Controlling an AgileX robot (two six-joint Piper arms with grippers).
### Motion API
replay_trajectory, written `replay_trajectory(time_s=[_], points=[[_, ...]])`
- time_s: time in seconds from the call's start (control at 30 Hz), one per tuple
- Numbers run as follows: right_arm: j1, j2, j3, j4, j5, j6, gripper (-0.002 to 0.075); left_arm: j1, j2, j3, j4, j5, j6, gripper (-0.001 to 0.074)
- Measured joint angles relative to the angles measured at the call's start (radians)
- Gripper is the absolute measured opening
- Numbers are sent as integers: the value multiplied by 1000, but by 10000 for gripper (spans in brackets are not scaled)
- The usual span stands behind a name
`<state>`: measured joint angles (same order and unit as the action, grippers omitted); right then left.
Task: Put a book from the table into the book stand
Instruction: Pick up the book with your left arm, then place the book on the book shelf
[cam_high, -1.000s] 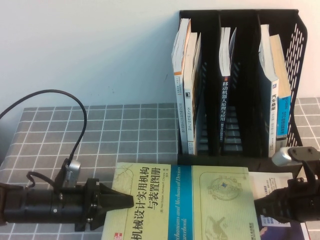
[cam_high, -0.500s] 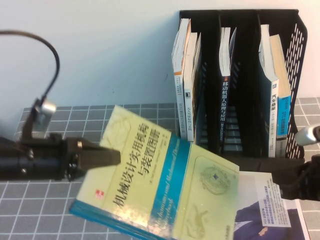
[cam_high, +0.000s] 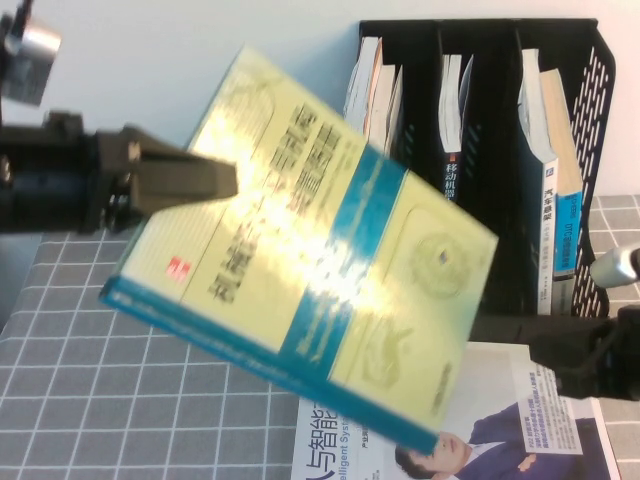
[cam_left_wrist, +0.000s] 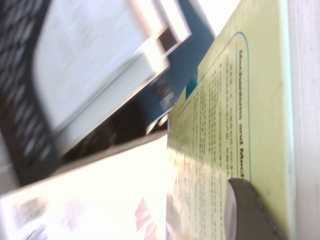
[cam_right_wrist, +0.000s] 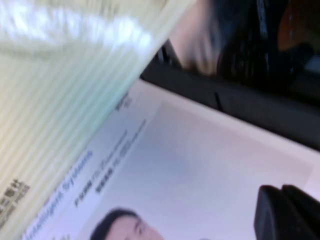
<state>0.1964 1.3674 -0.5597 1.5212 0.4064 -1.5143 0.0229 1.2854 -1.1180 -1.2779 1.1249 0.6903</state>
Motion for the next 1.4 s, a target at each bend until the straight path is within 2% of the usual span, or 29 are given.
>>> replay_trajectory(time_s=[0.17,0.33,0.5,0.83,1.13,1.4], points=[[0,0,-8,154,50,-184,-3,-113,-2,-94,-24,-123,-54,195],[4,0,-74,179,80,-204,-3,-240,-2,-137,-34,-385,-77,194],[4,0,-87,185,58,-206,-3,-315,2,-139,-21,-527,-104,193],[6,0,-87,188,-31,-278,-3,-322,4,-141,25,-526,-122,193],[6,0,-87,192,-53,-274,-3,-322,4,-147,195,-496,-205,193],[6,0,-87,193,-25,-211,-3,-322,24,-147,116,-617,-256,193]])
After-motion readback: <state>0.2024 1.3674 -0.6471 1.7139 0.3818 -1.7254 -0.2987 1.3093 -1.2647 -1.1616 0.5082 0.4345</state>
